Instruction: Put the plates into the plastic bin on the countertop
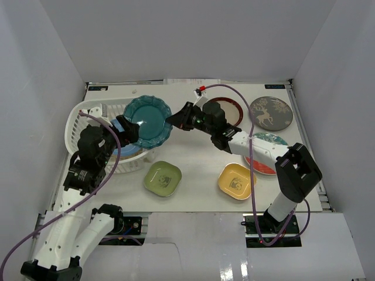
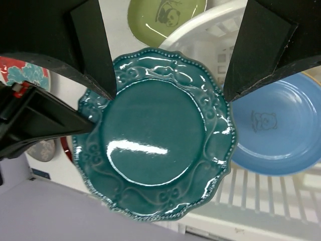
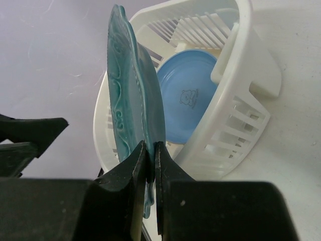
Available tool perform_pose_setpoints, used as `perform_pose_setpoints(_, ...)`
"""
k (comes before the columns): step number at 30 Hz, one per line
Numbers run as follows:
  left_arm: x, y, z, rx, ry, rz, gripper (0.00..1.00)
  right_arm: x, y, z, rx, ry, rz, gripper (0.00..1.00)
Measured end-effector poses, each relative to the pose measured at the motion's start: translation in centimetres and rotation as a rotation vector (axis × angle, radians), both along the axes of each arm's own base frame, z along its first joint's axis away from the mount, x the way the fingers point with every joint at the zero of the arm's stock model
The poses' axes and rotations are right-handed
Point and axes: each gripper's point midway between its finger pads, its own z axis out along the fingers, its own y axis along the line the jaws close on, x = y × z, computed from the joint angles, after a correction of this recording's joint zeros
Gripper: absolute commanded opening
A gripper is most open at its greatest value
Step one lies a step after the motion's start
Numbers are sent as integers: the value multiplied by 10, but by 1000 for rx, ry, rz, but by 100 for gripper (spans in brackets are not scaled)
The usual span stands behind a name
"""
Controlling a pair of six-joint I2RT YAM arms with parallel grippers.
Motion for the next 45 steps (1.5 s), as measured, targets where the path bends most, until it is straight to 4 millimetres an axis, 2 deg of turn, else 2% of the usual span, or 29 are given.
perform_pose_setpoints(3, 8, 0, -17, 6, 61, 18, 98, 1, -3, 1, 8, 9, 9, 8)
perform_pose_setpoints(7, 13, -3, -23, -8, 89, 10, 98, 2, -11, 6, 35, 25, 17, 8)
perform_pose_setpoints(13, 24, 5, -29, -30, 129, 18, 97, 3, -47, 17, 124, 58, 22, 8)
perform_pose_setpoints(17, 30, 11, -23, -97, 98, -3, 97, 12, -66, 30, 174, 58, 12, 8)
perform_pose_setpoints(20, 32, -7, -23, -155, 81, -105, 94, 14, -69, 40, 207, 46, 16, 8)
perform_pose_setpoints(25, 31, -37, -31, -255, 97, -259, 91, 0, -64, 50, 245, 46, 88, 8)
perform_pose_setpoints(28, 28, -48, -31, -302, 96, -323, 77, -9, -61, 48, 255, 58, 127, 8)
perform_pose_setpoints(29, 26, -51, -30, -311, 94, -339, 67, -11, -61, 47, 258, 65, 138, 8)
perform_pose_setpoints(31, 24, -56, -26, -332, 85, -367, 55, -15, -60, 46, 266, 79, 156, 8)
perform_pose_setpoints(32, 23, -58, -23, -340, 76, -383, 45, -17, -60, 46, 271, 86, 163, 8)
perform_pose_setpoints(35, 20, -62, -15, -359, 50, -413, 28, -19, -60, 45, 281, 93, 173, 8)
perform_pose_setpoints(36, 19, -63, -12, -370, 49, -418, 18, -20, -60, 44, 284, 97, 176, 8)
perform_pose_setpoints(38, 18, -64, -11, -382, 49, -419, 9, -20, -60, 44, 293, 90, 177, 11)
perform_pose_setpoints(39, 18, -64, -11, -385, 52, -419, 0, -20, -61, 44, 295, 89, 178, 22)
perform_pose_setpoints(41, 18, -63, -12, -388, 61, -412, 0, -20, -61, 43, 303, 103, 175, 35)
perform_pose_setpoints(42, 18, -63, -14, -387, 69, -410, 0, -20, -61, 43, 308, 111, 172, 46)
perform_pose_setpoints(44, 17, -63, -17, -387, 89, -406, 0, -20, -62, 44, 315, 112, 172, 55)
perform_pose_setpoints(45, 18, -63, -18, -389, 102, -399, 0, -20, -62, 44, 314, 111, 170, 63)
